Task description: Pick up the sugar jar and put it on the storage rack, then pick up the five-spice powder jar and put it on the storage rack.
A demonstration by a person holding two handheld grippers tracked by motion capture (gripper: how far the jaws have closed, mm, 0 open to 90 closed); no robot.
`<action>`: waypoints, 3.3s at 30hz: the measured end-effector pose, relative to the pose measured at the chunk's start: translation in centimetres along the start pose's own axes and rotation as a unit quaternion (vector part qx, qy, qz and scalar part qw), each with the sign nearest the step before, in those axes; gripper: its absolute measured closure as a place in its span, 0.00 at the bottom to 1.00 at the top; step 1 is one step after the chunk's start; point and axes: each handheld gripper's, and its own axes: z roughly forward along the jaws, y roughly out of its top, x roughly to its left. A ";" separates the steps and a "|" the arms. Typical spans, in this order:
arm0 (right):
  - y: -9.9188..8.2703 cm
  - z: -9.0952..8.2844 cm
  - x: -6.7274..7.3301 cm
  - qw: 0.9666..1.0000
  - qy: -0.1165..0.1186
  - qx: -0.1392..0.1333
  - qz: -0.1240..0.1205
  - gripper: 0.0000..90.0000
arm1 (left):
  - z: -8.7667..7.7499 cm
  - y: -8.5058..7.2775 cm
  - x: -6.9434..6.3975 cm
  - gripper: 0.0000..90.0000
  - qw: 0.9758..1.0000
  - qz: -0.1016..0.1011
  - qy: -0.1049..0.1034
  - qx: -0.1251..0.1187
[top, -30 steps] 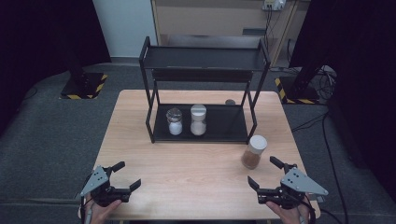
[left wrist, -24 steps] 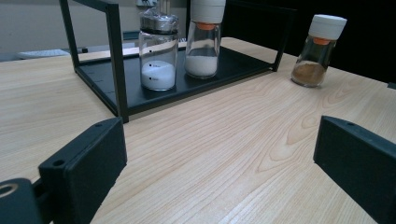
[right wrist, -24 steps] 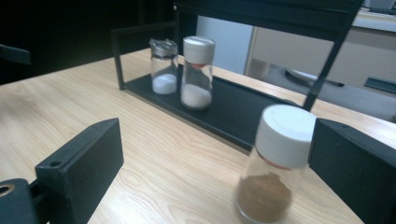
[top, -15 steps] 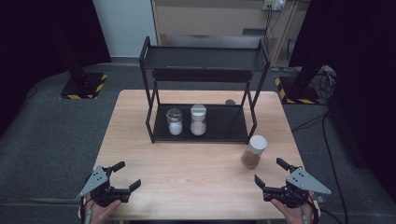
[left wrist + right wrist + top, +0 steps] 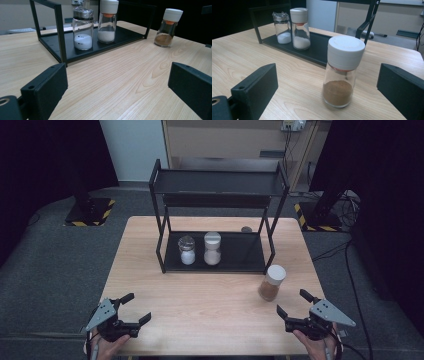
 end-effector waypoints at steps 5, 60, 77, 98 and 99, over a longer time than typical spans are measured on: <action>-0.4 0.4 -0.3 1.000 0.008 0.007 0.004 0.04 | 0.0 0.0 0.0 0.02 1.000 0.002 -0.001 -0.002; 0.5 -0.1 -1.2 0.999 0.026 0.006 0.035 0.03 | -0.4 0.1 -0.4 0.02 1.000 0.016 -0.002 -0.008; 3.4 1.7 -2.1 0.999 0.033 0.012 0.024 0.03 | -0.4 0.0 -0.4 0.01 1.000 0.022 -0.009 -0.011; 5.0 7.2 -3.2 0.998 0.005 0.063 0.016 0.04 | -0.3 0.1 -0.4 0.01 1.000 0.026 -0.007 -0.008; 5.0 7.4 -3.2 0.998 0.004 0.065 0.016 0.05 | -0.3 0.1 -0.4 0.01 1.000 0.025 -0.007 -0.007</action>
